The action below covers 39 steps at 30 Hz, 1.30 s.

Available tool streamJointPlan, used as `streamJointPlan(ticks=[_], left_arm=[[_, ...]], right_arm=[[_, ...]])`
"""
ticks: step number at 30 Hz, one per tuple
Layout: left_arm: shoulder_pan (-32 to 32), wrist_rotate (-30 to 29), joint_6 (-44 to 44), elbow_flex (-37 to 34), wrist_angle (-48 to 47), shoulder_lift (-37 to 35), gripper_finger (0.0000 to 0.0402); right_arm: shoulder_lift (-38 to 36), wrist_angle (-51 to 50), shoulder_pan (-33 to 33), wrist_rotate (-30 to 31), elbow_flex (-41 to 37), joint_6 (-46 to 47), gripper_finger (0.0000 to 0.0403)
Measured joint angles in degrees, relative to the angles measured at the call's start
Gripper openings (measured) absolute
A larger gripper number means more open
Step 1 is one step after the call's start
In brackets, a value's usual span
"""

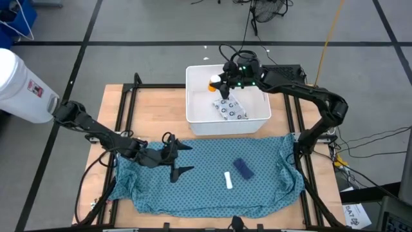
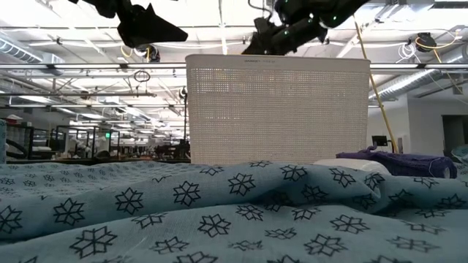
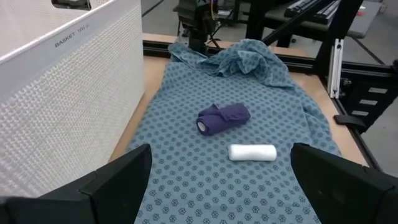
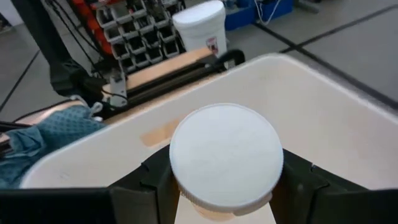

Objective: Pick & place medical supplies in basket/bin
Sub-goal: Put the orange pill bottle into the white bin

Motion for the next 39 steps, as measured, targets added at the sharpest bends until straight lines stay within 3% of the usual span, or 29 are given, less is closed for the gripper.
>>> streamJointPlan(ticks=[7, 13, 20, 39], left_arm=[[0.21, 0.03, 2.16, 0.01, 0.36, -0.82, 0.0386], [0.92, -0.11, 5.65, -0.04, 0.44, -2.13, 0.0386], [2.90, -0.05, 7.78, -0.05, 0.18, -4.76, 0.0386], [3.16, 0.39, 6.84, -0.03, -4.64, -7.26, 0.0386]], right_arm=[[5.58, 3.07, -2.23, -4.08, 1.36, 2.43, 0.0177], [10.83, -1.95, -3.22, -8.43, 7.26, 0.24, 0.0179], [15.45, -8.64, -3.20, -8.40, 12.36, -3.88, 0.0178], [18.80, -16.09, -1.61, -5.33, 12.44, -17.19, 0.0184]])
